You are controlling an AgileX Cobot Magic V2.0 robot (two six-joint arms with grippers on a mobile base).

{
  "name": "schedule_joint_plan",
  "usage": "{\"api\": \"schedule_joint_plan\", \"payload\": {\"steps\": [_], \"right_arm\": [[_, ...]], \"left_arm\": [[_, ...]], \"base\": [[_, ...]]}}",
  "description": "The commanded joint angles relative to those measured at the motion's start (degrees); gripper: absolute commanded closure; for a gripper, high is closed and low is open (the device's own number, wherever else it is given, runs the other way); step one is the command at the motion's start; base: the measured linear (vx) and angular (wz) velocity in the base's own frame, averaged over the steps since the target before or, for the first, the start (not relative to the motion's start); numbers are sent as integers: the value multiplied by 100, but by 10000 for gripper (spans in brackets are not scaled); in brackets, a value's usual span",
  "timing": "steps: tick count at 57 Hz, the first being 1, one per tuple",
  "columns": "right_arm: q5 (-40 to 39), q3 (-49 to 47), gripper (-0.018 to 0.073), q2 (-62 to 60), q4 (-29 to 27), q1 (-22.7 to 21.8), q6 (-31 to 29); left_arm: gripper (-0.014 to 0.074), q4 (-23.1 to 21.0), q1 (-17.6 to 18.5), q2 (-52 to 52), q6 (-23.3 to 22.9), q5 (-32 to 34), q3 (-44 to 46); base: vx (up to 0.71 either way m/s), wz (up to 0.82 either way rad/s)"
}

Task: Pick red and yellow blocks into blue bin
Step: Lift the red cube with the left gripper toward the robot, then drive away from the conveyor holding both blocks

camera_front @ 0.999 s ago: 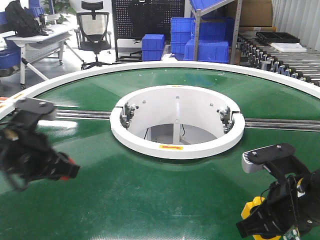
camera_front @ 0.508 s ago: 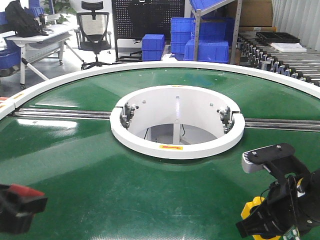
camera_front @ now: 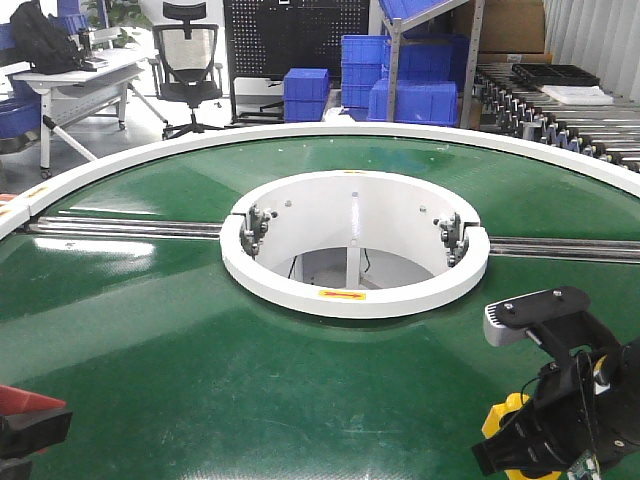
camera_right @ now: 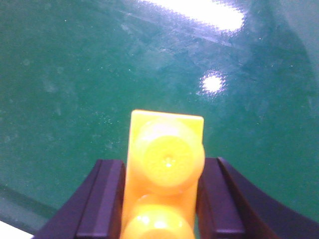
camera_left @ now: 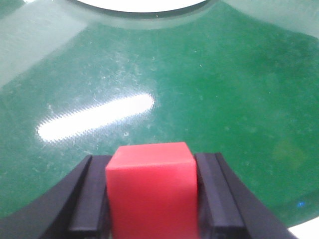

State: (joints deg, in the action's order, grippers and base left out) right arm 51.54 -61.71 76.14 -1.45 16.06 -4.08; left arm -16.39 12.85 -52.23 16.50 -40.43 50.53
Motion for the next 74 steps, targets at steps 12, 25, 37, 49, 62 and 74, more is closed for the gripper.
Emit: {"api": "schedule_joint_plan", "payload": {"steps": [12, 25, 37, 49, 62, 74], "right_arm": [[-232, -143, 315, -175, 35, 0, -54], [-232, -143, 315, -175, 35, 0, -54], [-232, -143, 315, -175, 35, 0, -54], [-219, -143, 315, -175, 35, 0, -54], [-219, -143, 315, -175, 35, 0, -54], [-219, -143, 315, -175, 35, 0, -54]], "left_arm": [[261, -132, 17, 63, -1, 349, 144], [261, -132, 17, 63, -1, 349, 144], [261, -132, 17, 63, -1, 349, 144], [261, -132, 17, 63, -1, 349, 144], [261, -132, 17, 63, -1, 349, 144], [261, -132, 17, 63, -1, 349, 144]], "base": [[0, 0], [0, 0], [0, 0], [0, 0], [0, 0], [0, 0]]}}
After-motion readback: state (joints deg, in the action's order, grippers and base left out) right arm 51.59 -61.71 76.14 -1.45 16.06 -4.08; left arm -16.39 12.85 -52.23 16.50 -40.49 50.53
